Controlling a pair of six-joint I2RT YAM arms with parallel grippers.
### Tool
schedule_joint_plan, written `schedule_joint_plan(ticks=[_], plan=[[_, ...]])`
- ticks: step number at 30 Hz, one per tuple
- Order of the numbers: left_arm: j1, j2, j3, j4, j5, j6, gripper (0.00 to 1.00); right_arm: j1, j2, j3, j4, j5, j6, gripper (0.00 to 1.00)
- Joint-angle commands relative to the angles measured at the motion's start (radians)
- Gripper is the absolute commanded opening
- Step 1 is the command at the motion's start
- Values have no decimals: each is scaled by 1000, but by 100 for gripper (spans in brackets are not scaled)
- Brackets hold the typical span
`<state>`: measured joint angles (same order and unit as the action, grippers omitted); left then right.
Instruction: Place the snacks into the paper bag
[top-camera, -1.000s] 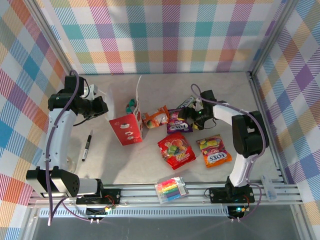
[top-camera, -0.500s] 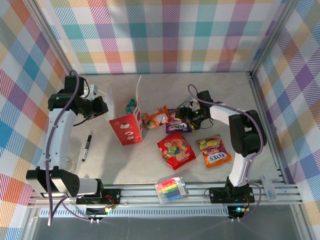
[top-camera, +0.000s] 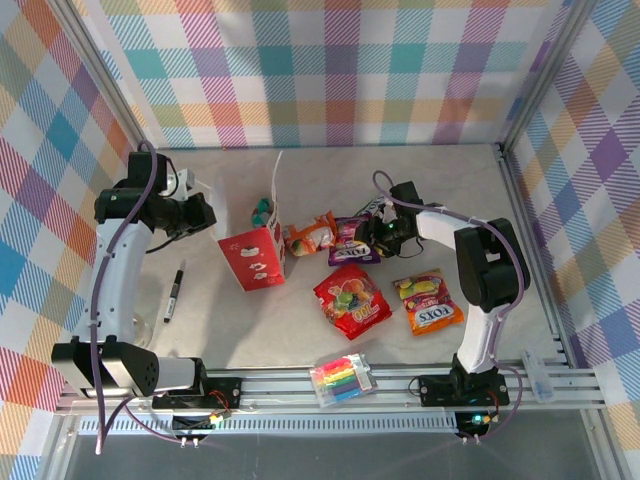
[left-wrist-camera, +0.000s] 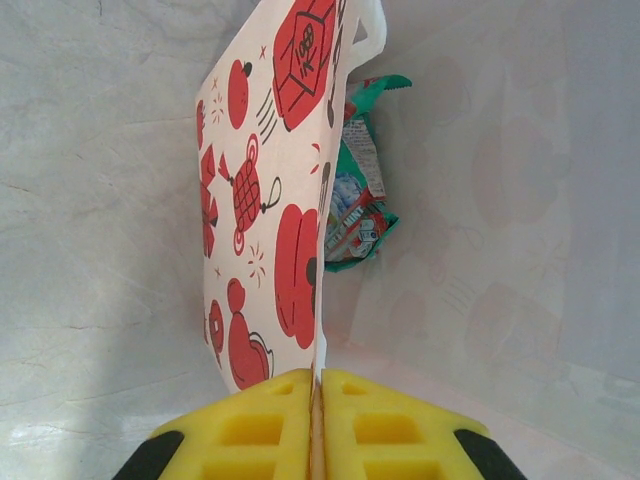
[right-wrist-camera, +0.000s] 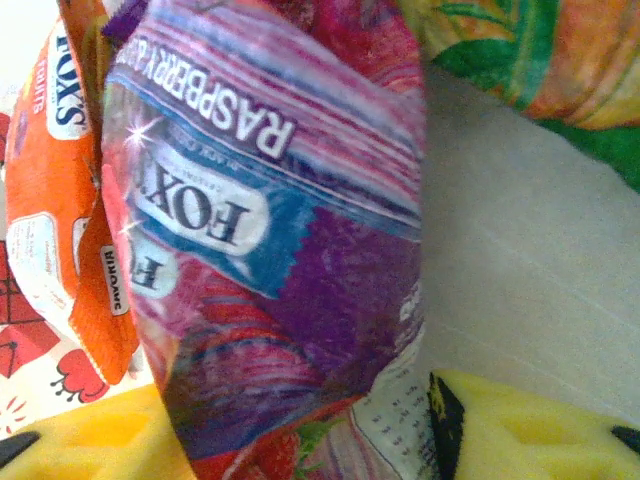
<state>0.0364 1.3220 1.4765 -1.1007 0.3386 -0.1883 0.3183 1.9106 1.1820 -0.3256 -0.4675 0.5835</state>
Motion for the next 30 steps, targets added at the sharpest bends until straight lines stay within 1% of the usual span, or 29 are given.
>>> schedule_joint_plan(ticks=[1, 8, 11, 13, 17, 18, 20, 23, 26, 28, 30], plan=[[13, -24, -9, -36, -1, 18, 11, 7, 16, 21, 9, -2, 2, 50], [13, -22, -13, -33, 4, 19, 12, 7, -4, 9, 3, 72, 12, 38], [13, -23, -13, -34, 5, 21, 12, 7, -20, 4, -2, 84, 15, 38], [13, -20, -13, -36, 5, 21, 12, 8, -30, 5, -11, 93, 16, 36], [13, -21, -13, -32, 9, 21, 12, 8, -43, 16, -36, 98, 6, 27], [13, -19, -13, -32, 10, 21, 12, 8, -50, 12, -28, 96, -2, 28], [13, -18, -12, -31, 11, 21, 12, 8, -65, 0, -10, 99, -10, 35], [12, -18, -9, -31, 11, 21, 12, 8, -85, -7, -11, 104, -24, 25], [13, -16, -9, -31, 11, 21, 12, 9, -95, -7, -16, 107, -37, 24], [13, -16, -9, -31, 13, 21, 12, 8, -94, -3, -28, 109, -39, 18], [13, -17, -8, -32, 14, 21, 12, 8, -92, 2, -42, 109, -41, 17]])
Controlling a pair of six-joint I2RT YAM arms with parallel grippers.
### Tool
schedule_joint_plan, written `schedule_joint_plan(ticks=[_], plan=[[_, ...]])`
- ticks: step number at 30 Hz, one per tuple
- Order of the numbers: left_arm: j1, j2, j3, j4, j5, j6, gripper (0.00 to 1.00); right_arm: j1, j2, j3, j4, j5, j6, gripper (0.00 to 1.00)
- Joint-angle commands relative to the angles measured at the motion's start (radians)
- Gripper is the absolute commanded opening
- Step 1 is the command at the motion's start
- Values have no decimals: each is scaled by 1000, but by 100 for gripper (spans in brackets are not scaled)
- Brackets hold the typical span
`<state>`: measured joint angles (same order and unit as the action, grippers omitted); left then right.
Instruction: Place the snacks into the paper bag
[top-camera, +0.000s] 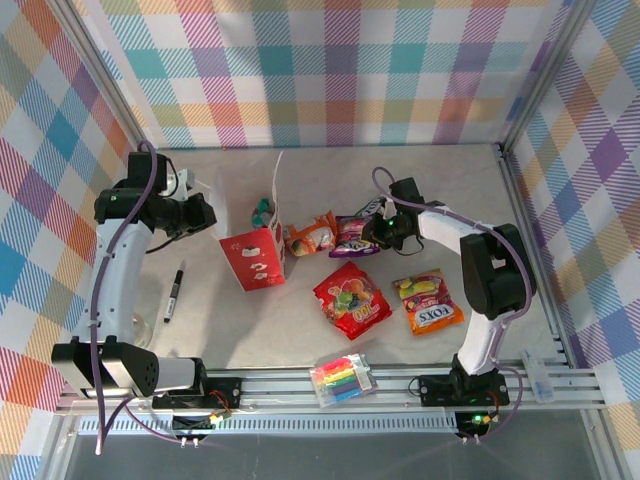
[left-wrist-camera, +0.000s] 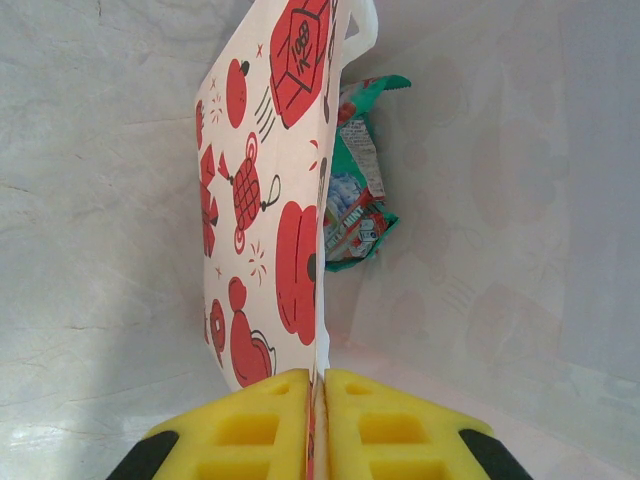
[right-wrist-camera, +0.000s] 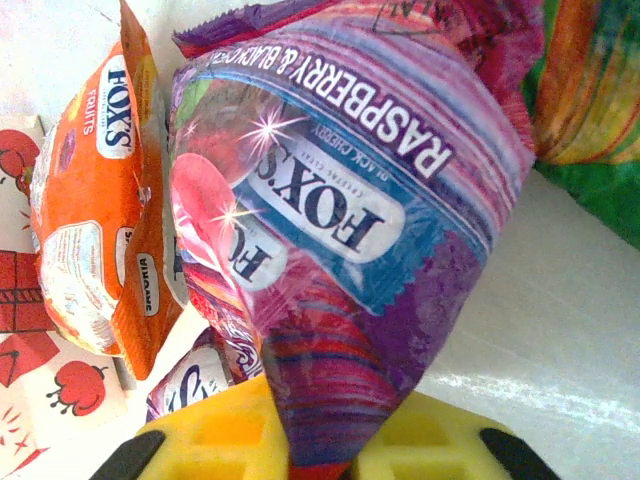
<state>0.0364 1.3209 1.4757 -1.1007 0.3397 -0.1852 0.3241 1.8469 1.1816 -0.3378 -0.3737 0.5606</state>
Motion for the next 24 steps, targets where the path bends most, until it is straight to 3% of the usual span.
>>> schedule_joint_plan(ticks=[1, 24], plan=[[13, -15, -7, -33, 13, 20, 12, 3, -29, 3, -33, 11, -19, 17], [13, -7, 4, -45, 11, 30, 12, 36, -307, -9, -66, 122, -240, 0]])
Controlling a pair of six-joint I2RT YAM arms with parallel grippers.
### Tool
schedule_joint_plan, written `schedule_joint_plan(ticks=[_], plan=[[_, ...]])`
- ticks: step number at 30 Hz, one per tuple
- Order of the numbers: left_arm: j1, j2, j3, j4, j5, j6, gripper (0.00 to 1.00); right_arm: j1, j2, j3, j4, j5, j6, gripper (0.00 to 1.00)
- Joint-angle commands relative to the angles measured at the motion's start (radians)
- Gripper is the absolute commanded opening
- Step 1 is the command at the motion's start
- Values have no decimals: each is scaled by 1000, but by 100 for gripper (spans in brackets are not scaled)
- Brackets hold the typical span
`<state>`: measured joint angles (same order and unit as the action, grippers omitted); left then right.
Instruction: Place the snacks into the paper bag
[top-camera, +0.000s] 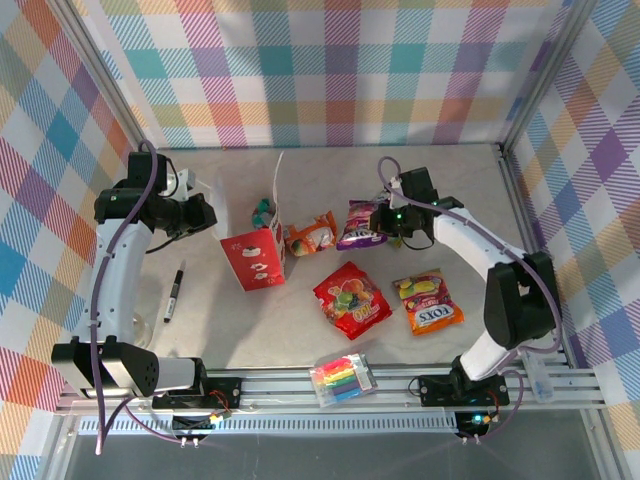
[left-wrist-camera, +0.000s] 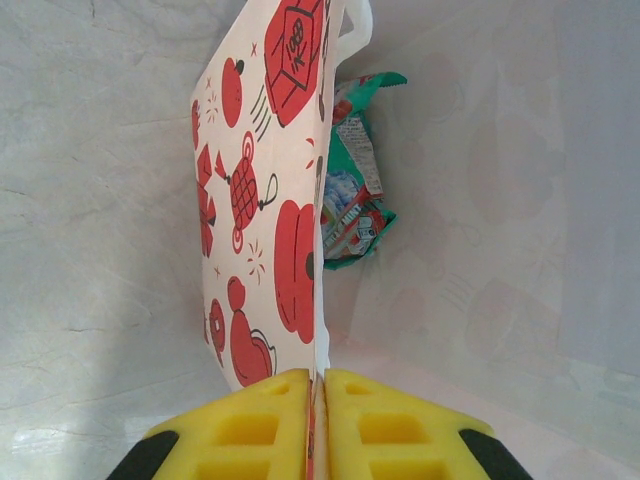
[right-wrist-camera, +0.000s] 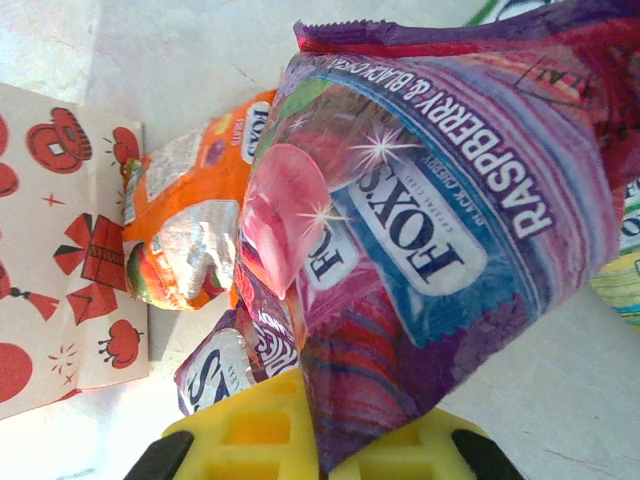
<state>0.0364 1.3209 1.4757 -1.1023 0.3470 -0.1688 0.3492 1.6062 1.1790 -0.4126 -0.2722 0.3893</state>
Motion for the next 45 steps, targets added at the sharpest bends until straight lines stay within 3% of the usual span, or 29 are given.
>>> schedule_joint_plan(ticks=[1, 9, 21, 31, 45], plan=[[13, -8, 2, -42, 11, 12, 13, 15, -84, -7, 12, 26, -83, 0], [13, -5, 7, -44, 6, 8, 13, 44, -224, 15, 19, 76, -183, 0], [13, 2, 25, -62, -4, 25, 12, 91, -311, 166, -18, 93, -218, 0], [13, -1, 62, -114, -78, 42, 11, 157, -305, 360, -47, 89, -278, 0], [13, -23, 40, -105, -73, 51, 11, 255, -226, 582, 8, -26, -300, 0]])
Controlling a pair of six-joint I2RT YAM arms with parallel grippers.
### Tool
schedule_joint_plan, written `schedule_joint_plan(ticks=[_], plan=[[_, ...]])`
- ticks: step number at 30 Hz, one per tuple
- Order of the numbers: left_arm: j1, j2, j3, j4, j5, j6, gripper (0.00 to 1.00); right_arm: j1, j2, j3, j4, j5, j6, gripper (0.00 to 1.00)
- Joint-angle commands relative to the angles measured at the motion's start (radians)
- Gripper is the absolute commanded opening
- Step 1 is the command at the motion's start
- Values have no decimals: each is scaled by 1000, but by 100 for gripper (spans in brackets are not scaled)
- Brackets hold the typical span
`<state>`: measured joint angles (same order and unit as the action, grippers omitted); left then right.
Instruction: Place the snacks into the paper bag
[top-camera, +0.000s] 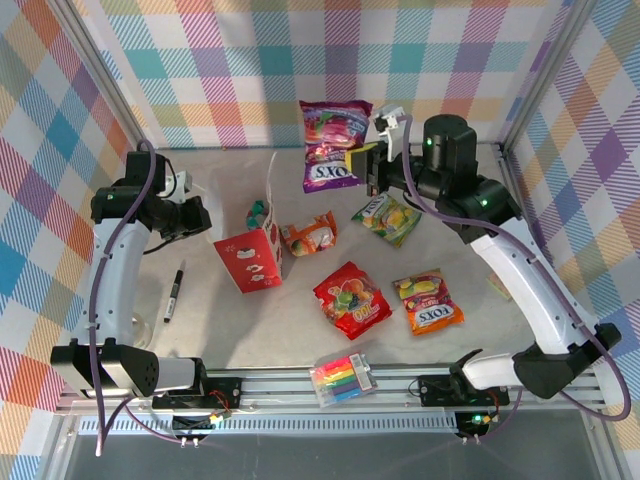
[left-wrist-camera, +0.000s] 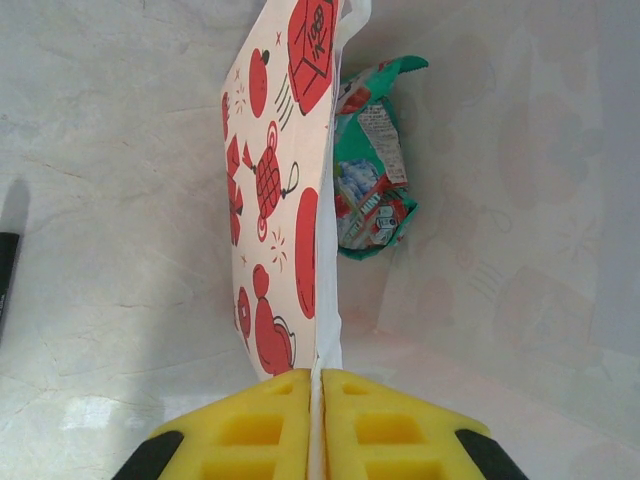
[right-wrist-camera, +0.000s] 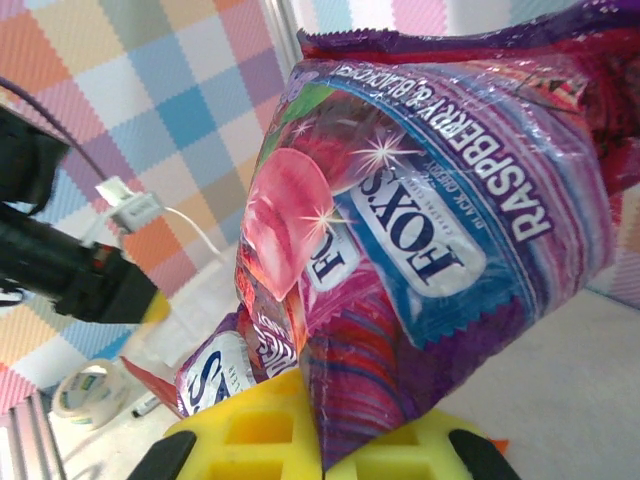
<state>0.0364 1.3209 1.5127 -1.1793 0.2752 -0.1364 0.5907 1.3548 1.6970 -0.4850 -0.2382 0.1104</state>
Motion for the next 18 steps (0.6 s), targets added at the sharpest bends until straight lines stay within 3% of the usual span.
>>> schedule_joint_plan(ticks=[1, 18], plan=[[13, -21, 4, -26, -4, 18, 11, 22, 42, 89, 82, -75, -17, 0], [13, -30, 3, -17, 9, 29, 11, 192, 273, 299, 178, -136, 29, 0]])
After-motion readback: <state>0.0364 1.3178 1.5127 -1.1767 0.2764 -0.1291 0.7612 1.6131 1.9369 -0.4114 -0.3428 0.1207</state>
